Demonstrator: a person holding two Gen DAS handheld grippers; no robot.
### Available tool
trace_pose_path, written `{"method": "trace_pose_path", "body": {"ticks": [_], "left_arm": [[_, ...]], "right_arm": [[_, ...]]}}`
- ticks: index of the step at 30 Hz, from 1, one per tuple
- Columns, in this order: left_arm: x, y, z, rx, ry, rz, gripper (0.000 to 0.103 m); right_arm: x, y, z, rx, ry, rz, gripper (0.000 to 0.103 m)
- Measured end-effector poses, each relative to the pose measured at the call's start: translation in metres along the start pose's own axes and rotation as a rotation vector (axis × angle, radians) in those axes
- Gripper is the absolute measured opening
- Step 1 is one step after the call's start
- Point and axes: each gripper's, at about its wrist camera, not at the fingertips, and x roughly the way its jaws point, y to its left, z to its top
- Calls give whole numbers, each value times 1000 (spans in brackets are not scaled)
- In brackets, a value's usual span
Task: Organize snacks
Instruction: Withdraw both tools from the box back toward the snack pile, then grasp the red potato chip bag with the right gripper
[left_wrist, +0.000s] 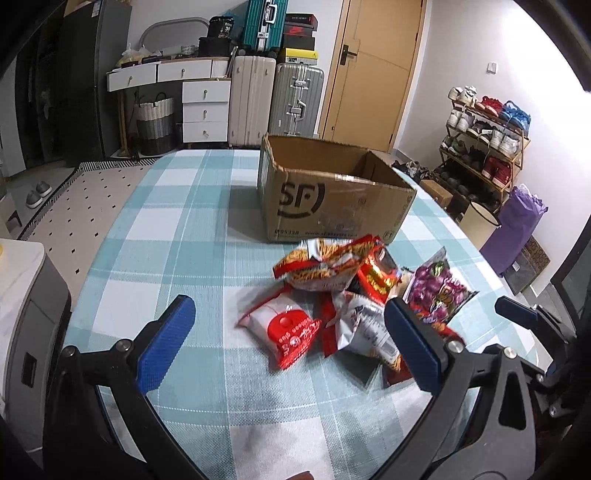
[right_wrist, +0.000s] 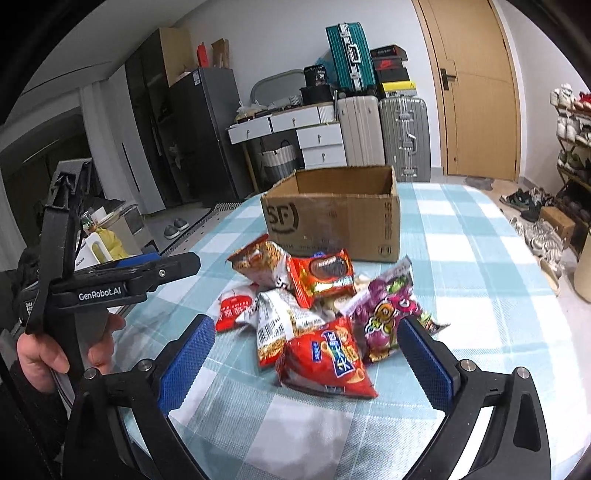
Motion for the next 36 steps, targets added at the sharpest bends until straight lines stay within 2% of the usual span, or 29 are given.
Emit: {"method": "trace_pose_path", "body": {"ticks": [13,29,33,35,36], "left_arm": [[29,0,-19,8,53,-13,102],[52,0,-26,4,85,-26,102],[55,1,-26,-2,91,-31,102],[56,1,-26,2,91,-32,102],[57,0,-26,3,92,-32,102]], "right_arm": [[32,-18,-21,71,59,31,101],[63,-31,-26,117,127,45,100],[74,-33,-23,125,160,54,88],[81,-36,-24,147,192,69,76],[83,-38,-24,158,193,79,75]]}}
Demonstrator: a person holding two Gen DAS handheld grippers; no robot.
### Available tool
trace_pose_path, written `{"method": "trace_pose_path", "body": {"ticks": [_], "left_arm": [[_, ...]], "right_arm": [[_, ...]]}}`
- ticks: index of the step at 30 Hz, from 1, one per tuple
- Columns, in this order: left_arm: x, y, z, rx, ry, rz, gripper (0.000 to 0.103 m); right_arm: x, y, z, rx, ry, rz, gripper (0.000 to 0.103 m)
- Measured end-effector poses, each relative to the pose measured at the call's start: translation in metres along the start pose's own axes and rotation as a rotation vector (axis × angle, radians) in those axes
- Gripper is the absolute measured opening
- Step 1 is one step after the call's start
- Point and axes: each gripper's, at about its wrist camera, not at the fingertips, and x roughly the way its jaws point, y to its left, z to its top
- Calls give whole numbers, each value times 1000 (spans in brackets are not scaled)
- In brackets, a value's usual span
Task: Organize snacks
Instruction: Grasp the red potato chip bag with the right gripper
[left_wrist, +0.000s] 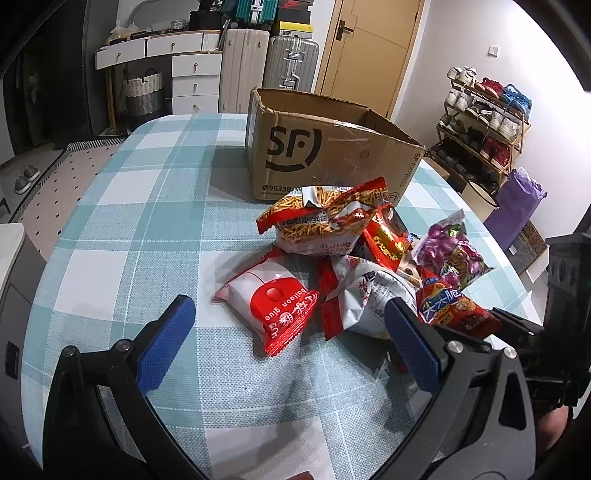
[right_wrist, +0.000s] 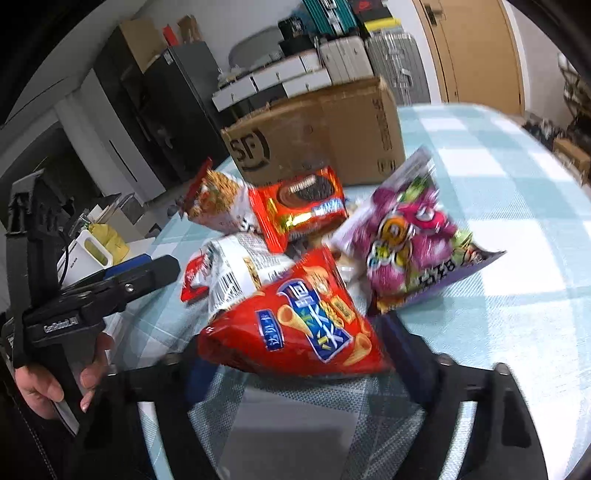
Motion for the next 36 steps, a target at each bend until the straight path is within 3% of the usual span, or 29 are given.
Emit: {"method": "trace_pose_path", "body": {"ticks": [4,7,24,36], "left_arm": [[2,-1,-1,0,6,-2,102],[3,-2,-1,3,6,-3,102],[-5,-4,1,30,1,16,102],[-1,-15,5,52,26,-15,102]], "right_arm": [[3,0,0,2,1,24,60],[5,0,0,5,4,45,57],[-17,-8,-11,37,-47,87,56],[-35,-17,-13,53,-85,95,56]]}}
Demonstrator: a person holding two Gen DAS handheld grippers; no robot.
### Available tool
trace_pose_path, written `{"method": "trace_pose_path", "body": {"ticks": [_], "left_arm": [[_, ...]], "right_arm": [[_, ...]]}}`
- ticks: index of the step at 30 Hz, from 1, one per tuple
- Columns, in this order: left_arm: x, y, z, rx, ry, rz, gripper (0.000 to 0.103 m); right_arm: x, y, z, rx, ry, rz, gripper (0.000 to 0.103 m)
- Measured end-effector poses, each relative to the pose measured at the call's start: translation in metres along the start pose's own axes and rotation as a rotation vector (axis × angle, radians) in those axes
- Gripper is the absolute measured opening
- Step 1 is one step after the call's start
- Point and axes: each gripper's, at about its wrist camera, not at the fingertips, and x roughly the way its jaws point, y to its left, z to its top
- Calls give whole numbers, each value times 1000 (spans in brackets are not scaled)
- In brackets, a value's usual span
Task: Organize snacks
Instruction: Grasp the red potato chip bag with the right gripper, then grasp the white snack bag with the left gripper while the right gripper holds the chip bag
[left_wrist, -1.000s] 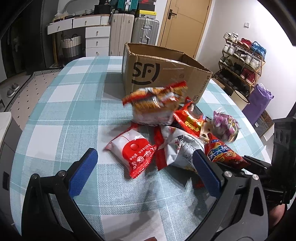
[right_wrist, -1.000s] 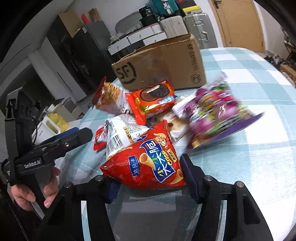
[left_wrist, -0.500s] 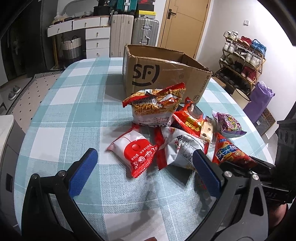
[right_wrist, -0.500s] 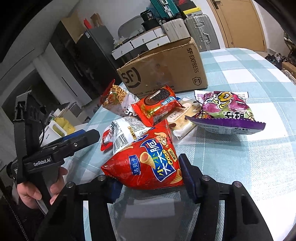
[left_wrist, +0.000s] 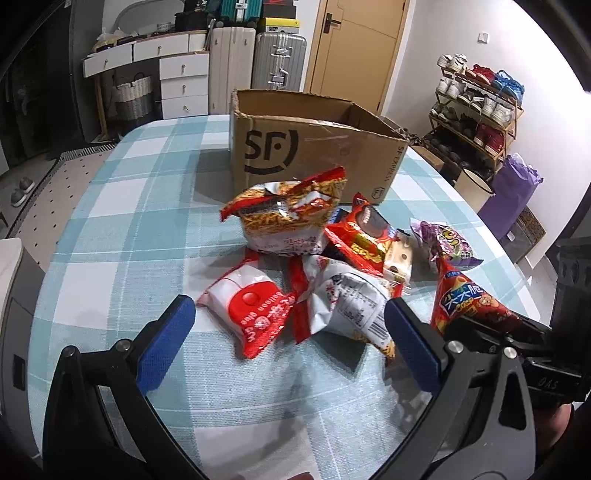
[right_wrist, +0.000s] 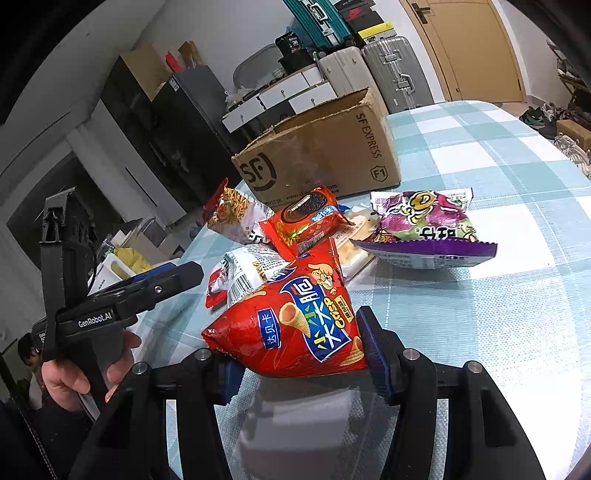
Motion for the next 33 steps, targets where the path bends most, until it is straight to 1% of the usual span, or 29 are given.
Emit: {"method": "trace_pose_path", "body": {"ticks": [11,24,27,31,33], "left_arm": [[22,-15,3,28,50,-14,102],[58,-39,8,63,103,-25,102],[64,-43,10,75,100,-18,102],[70,-48,14,82,105,-25,101],[72,-50,15,91,108,-31,100]], "right_arm": [[-11,-12,-1,19,-22,2,56],[-18,-30,-3,64,-34,-4,56],[-19,-31,-4,66,-35,-3,56],[-20,-32,-4,67,-39,2,56],[-21,-31,-4,69,-43,3,56]]}}
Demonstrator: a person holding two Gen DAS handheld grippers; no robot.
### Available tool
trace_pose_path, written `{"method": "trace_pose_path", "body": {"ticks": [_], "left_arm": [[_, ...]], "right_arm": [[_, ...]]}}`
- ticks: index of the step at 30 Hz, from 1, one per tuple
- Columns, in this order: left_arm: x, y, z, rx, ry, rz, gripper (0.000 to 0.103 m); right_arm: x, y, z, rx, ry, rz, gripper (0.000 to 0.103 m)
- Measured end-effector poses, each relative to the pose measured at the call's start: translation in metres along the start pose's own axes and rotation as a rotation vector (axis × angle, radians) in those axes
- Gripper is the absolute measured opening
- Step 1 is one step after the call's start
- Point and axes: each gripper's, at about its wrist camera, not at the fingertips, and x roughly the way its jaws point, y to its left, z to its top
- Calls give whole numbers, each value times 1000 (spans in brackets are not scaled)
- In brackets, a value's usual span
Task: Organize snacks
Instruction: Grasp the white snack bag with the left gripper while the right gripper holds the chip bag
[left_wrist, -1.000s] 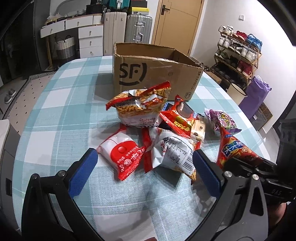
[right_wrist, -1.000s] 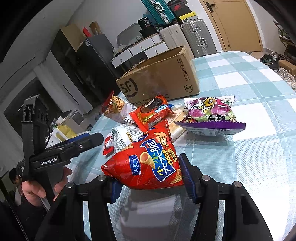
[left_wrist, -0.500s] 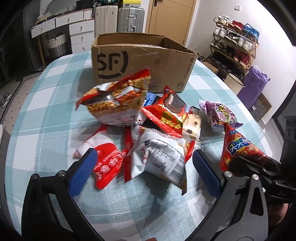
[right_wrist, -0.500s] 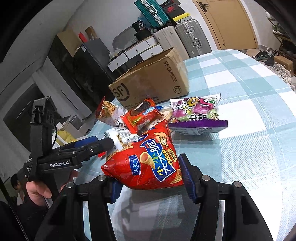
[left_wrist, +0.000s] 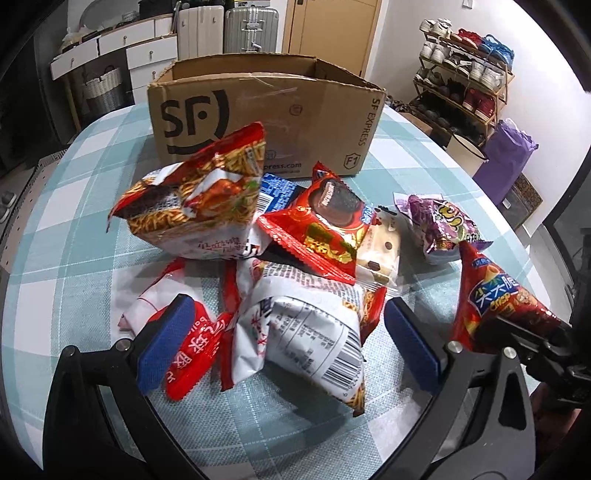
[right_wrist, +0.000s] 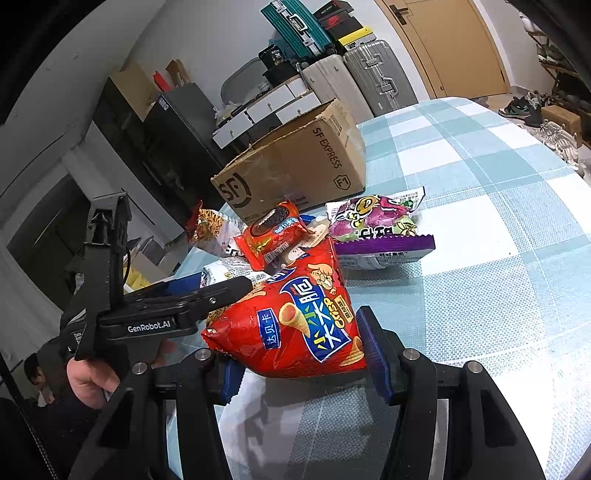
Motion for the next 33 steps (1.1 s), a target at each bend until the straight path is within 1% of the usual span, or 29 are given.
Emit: {"method": "trace_pose_path", "body": {"ticks": [3,4,5,6,7,10,13,24,33], "left_arm": [[0,-3,-1,32,-10,10,86],[0,-4,-1,45,-10,10,74],[3,-4,-2,48,12,-22,63],[5,-3,-2,43,25,-36,63],[5,-3,-2,43,18,-36,60],[4,-3,-3,57,18,-49,54],[1,-1,-3,44,19,-70,53],[-10,-1,-11,41,25,-106,52],[-31,3,-17,38,-10,-116,52]], "right_arm": [[-1,0,0,1,-2,0,56],[-1,0,0,1,-3,-2,56],[-1,0,0,3,-4,-2,56],[-2,-1,0,5,-5,-3,56],[-2,-1,0,6,-6,-3,56],[-4,1,0,6,-9,-4,56],[-7,3,0,4,-12,-6,56],[-22,14,0,-8,-34,-12,56],[-31,27,2,-29,-49,-15,56]]}}
